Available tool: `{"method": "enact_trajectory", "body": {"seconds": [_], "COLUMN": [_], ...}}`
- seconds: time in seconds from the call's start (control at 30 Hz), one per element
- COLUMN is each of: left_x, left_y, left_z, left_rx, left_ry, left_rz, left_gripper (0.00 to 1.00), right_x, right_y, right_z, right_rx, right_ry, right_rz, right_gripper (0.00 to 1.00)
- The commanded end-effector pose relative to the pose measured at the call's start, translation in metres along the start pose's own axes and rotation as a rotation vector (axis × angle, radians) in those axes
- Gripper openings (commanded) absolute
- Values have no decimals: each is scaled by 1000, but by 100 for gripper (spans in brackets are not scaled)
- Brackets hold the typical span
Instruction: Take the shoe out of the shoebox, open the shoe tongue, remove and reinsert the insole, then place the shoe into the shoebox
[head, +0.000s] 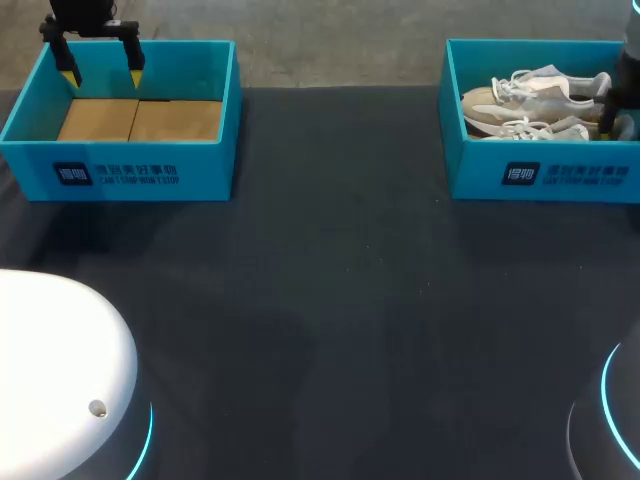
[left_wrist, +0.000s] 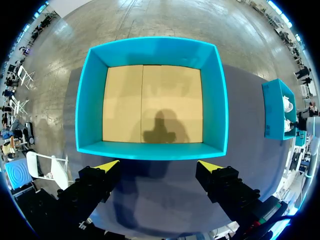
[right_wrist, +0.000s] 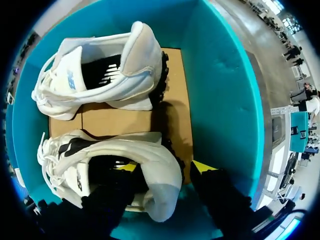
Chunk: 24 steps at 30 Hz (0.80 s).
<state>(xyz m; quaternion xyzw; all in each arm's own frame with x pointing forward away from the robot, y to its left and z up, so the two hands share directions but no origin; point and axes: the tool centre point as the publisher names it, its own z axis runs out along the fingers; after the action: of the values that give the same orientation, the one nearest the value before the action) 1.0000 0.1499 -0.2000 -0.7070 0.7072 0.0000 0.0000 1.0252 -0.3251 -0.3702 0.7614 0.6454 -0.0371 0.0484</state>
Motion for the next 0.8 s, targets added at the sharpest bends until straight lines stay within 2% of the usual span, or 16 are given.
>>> {"method": "enact_trajectory", "body": {"seconds": [0.03, 0.1, 0.13, 0.2, 0.53, 0.8], "left_x": [0, 0, 0, 0, 0, 0], "left_y": [0, 0, 0, 0, 0, 0], "left_z": [0, 0, 0, 0, 0, 0], "left_rx": [0, 0, 0, 0, 0, 0], "left_ry": [0, 0, 0, 0, 0, 0], "left_rz": [0, 0, 0, 0, 0, 0], "left_gripper": [100, 100, 100, 100, 100, 100], "right_x": [1, 1, 1, 2, -6, -16], "right_y": [2, 1, 1, 0, -4, -8], "right_z": [5, 8, 8, 11, 5, -38], "right_rx": [3, 8, 8, 14, 16, -24], "right_ry": [-2, -5, -5, -24, -34, -49], "right_rz": [3, 6, 6, 10, 39, 54], "right_gripper": [51, 40, 40, 0, 0, 0]}}
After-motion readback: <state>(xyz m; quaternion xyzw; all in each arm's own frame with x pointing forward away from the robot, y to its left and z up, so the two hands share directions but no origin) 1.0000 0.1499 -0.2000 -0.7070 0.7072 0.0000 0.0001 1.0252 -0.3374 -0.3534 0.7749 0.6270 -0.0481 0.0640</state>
